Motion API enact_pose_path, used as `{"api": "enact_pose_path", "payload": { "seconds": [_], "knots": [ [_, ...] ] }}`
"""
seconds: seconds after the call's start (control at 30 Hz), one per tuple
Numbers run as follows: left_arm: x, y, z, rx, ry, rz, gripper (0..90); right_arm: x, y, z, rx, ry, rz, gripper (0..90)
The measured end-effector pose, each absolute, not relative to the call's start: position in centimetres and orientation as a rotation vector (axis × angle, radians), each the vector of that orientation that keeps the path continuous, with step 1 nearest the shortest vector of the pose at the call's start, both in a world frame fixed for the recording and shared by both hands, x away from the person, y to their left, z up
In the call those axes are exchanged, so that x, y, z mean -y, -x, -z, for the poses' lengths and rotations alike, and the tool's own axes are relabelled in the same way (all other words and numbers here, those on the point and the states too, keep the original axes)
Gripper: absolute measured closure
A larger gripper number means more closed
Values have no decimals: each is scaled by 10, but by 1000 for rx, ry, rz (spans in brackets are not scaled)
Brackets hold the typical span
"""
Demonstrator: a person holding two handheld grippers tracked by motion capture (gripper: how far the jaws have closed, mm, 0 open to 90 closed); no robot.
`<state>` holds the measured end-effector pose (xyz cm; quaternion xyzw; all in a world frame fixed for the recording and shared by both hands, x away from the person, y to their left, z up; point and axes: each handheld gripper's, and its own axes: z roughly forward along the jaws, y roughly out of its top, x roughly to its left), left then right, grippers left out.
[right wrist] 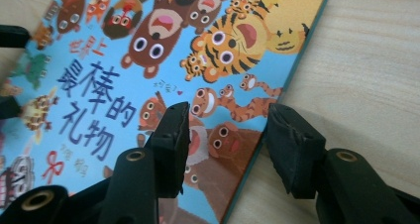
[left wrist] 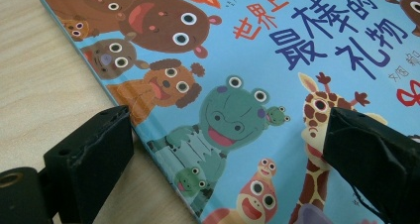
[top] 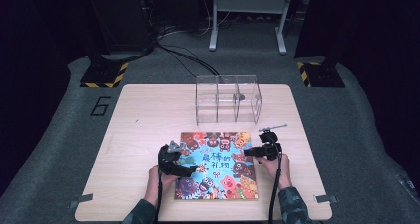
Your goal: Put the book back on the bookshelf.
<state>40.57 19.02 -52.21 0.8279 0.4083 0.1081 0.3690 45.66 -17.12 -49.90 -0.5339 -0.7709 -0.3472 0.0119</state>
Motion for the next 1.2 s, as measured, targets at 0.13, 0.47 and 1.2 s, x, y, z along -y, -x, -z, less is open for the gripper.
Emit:
{"api": "enact_pose_path", "payload": {
  "seconds": [0.13, 0.47, 1.2],
  "knots": [
    [-190, -406, 523, -1053, -2110, -291, 52, 173, -458, 499, 2401, 1653, 1084, 525],
    [-191, -406, 523, -1041, -2117, -280, 54, 175, -460, 501, 2417, 1632, 978, 565],
    [-189, -406, 523, -1049, -2119, -283, 42, 183, -455, 502, 2272, 1681, 1110, 576]
  ]
}}
